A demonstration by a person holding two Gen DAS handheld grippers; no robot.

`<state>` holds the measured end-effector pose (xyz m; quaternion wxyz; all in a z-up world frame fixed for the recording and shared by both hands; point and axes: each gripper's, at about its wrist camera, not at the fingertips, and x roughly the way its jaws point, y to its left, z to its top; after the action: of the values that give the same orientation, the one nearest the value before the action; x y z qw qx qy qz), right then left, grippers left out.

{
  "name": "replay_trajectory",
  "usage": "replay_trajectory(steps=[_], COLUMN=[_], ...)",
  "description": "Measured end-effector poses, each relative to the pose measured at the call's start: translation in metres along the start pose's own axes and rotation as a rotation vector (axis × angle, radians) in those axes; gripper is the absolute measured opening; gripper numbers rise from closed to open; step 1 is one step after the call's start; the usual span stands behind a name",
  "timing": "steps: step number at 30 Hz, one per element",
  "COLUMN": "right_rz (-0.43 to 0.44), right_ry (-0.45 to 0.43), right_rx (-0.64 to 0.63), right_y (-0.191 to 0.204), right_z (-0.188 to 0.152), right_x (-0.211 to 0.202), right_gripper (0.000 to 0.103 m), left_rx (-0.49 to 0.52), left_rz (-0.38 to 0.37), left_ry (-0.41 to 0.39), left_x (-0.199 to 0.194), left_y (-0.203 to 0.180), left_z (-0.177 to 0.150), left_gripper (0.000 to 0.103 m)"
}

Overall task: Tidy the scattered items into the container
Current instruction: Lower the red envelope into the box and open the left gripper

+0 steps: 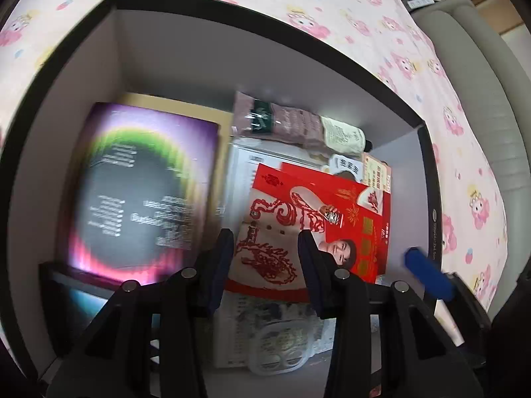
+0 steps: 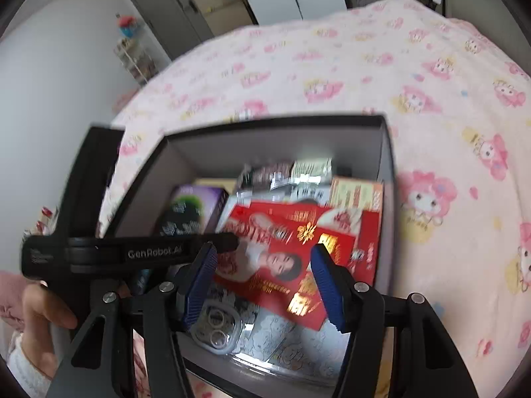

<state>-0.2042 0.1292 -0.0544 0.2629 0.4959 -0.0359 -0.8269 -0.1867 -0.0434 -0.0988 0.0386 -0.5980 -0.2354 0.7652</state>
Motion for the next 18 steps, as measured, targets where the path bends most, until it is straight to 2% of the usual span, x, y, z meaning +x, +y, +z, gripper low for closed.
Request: replay_trajectory(steps=[3,5,7,10,13,15,18], right_rz=[-0.099,-0.131,-0.109,-0.087,-0.025,0.018,0.058], right_ry=[0.024,0.043,0.053,0.105,0.186,0.222,0.230], right_rx=[-0.054,-0.069,-0.129,-0.201,-0.157,-0.121,-0.069], right_y=[0.011,0.017,0.027,0.038,0.033,0.029,0.022], right_z=[-0.005,-0.010,-0.015,-0.023,-0.026,-0.026,-0.020], right_x=[0.007,0.004,-0.001,0.005,0.023,0.032,0.035], right_gripper=[0.056,0.056,0.056,0.056,0.056,0.056,0.056], left_rx=[-0.018,-0.014,0.005,0.018,0.024,0.024,0.025], left_rz=[-0.056,-0.047,-0.041,-0.035,-0.005,-0.023,-0.019], left_ry=[0.050,0.008,-0.015,0.002,-0.022,-0.028,-0.015], left_x=[0.002,-0.010,-0.019,-0.021,-0.028,-0.032,-0.030], left_y=[-0.001,0.000,0.001,0.002,0.006,0.008,0.008], left_z=[-0.003,-0.008,-0.013,-0.016,-0.022,-0.025,-0.028], left_gripper=[0.040,0.040,0.040,0.040,0.040,0.040,0.040])
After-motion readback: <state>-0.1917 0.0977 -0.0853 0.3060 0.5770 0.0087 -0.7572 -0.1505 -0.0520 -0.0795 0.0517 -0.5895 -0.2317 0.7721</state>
